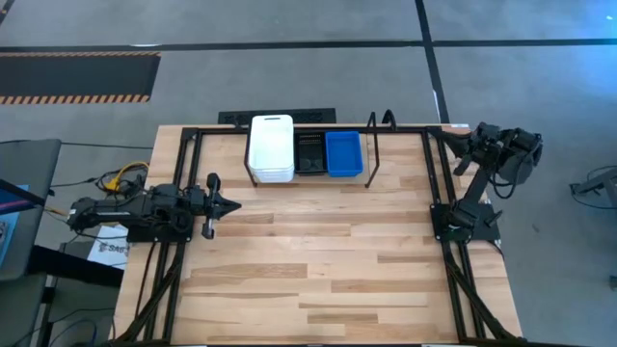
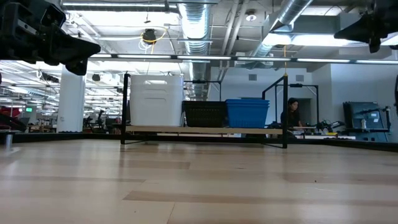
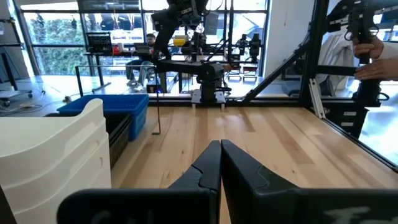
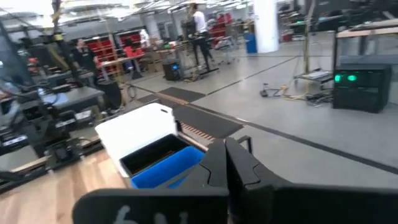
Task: Stack baskets on shelf by color
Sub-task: Return to Home Position
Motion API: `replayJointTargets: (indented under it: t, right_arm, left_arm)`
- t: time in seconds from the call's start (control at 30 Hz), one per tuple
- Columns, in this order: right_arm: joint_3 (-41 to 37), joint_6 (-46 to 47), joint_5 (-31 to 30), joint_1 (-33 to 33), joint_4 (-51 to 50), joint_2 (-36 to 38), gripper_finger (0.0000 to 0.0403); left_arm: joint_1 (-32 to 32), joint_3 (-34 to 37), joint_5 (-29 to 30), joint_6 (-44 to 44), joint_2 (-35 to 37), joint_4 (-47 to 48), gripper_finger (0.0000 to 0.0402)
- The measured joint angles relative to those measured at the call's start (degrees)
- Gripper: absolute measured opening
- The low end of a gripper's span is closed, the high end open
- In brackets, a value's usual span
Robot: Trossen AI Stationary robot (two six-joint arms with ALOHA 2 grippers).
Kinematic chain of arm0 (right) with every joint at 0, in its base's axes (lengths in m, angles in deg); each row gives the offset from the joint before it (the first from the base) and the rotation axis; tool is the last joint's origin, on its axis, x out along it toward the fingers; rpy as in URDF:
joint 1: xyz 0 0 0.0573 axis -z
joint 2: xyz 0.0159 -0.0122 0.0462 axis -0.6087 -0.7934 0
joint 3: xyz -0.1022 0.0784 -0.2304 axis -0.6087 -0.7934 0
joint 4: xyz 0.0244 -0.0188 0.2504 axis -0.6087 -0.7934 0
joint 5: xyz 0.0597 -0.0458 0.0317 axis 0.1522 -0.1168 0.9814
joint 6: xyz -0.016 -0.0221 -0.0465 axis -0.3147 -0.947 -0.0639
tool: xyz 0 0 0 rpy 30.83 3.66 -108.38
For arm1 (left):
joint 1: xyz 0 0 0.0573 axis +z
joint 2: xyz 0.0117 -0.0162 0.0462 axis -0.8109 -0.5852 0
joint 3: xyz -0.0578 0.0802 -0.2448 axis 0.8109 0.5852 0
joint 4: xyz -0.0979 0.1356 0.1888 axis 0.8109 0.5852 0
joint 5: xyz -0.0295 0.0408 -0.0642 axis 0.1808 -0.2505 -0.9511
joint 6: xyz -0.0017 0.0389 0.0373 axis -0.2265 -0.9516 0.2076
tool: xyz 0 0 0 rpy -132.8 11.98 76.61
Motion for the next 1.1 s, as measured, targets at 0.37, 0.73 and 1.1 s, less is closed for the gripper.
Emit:
replayJointTargets:
  t: [0.37, 0.73, 1.1]
  right_arm:
    - [-0.02, -23.86, 13.85, 1.33, 21.77, 0.0, 0.0001]
    - [0.23, -57.72, 34.85, 7.84, 48.85, 0.26, 0.0001]
    - [0.46, -51.88, 57.94, 31.43, 42.54, 0.26, 0.0]
  left_arm:
    - [0.0, 0.0, 0.0, 0.0, 0.0, 0.0, 0.0]
    - [0.0, 0.0, -0.02, 0.0, 0.01, 0.0, 0.0]
    - [0.0, 0.0, -0.02, 0.0, 0.02, 0.0, 0.0]
